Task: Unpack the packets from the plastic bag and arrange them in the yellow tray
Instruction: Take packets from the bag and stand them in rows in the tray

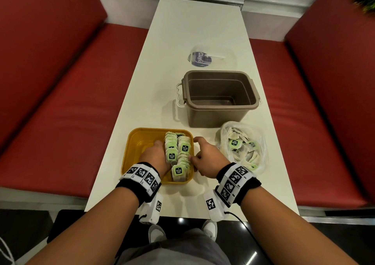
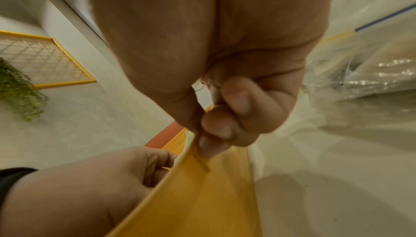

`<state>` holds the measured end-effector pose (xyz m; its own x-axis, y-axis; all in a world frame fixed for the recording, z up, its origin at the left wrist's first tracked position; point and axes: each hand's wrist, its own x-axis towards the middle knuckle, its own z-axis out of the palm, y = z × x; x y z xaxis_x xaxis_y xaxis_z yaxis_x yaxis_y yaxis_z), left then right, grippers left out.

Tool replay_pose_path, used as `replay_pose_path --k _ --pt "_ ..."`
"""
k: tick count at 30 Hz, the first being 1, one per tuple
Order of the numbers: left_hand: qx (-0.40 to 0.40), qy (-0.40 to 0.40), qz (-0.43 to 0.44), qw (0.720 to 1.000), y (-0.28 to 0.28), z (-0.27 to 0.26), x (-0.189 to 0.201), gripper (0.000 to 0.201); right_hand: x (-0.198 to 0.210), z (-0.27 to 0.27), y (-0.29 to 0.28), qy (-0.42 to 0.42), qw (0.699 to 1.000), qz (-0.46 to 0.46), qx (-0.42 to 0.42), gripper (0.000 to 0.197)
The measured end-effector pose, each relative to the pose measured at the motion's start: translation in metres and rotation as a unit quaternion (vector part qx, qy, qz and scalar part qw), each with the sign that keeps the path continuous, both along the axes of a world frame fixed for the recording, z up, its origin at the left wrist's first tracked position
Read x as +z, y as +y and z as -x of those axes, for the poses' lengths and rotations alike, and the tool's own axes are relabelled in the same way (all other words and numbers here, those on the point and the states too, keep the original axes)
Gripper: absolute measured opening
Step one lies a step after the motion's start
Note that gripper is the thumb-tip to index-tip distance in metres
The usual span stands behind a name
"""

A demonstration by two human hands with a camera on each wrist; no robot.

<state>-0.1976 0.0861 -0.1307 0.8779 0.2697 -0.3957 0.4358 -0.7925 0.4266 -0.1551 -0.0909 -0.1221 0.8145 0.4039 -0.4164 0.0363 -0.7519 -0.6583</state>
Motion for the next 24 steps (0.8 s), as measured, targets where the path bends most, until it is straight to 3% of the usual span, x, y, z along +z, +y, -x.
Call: replay_pose_path --k 4,7,11,14,17,20,22,24 --pt "-0.039 -0.012 -0.032 0.999 -0.006 -0.003 0.003 0.023 0.002 0.0 0.001 0.004 1.0 -0.006 0.002 0.052" --pt "-0.064 -0.004 -0.051 0.997 -0.008 -0.005 0.005 0.019 0.008 0.002 0.0 0.009 1.0 -0.001 0.007 0.056" --pt "-0.048 0.023 -0.069 0.996 -0.002 -0.009 0.014 0.036 0.018 -0.001 -0.013 0.006 1.0 -0.02 -0.007 0.061" --pt "-0.025 -0.014 -0.08 0.996 -0.002 -0.017 0.026 0.047 0.03 -0.01 -0.039 -0.059 0.998 -0.036 -0.006 0.045" --pt "-0.041 -0.106 -0.041 0.993 -0.03 -0.026 0.049 0.036 0.037 -0.023 -0.072 -0.108 0.992 -0.051 -0.037 0.029" --pt "-0.096 -0.182 0.029 0.978 -0.078 -0.039 0.064 0.021 0.036 -0.037 -0.106 -0.141 0.988 -0.014 -0.067 0.025" --pt "-0.143 -0.183 0.061 0.971 -0.11 -0.05 0.061 0.019 0.03 -0.044 -0.128 -0.158 0.985 0.021 -0.067 0.027" --pt "-0.178 -0.161 0.069 0.968 -0.138 -0.062 0.05 0.023 0.022 -0.048 -0.146 -0.175 0.982 0.062 -0.045 0.044"
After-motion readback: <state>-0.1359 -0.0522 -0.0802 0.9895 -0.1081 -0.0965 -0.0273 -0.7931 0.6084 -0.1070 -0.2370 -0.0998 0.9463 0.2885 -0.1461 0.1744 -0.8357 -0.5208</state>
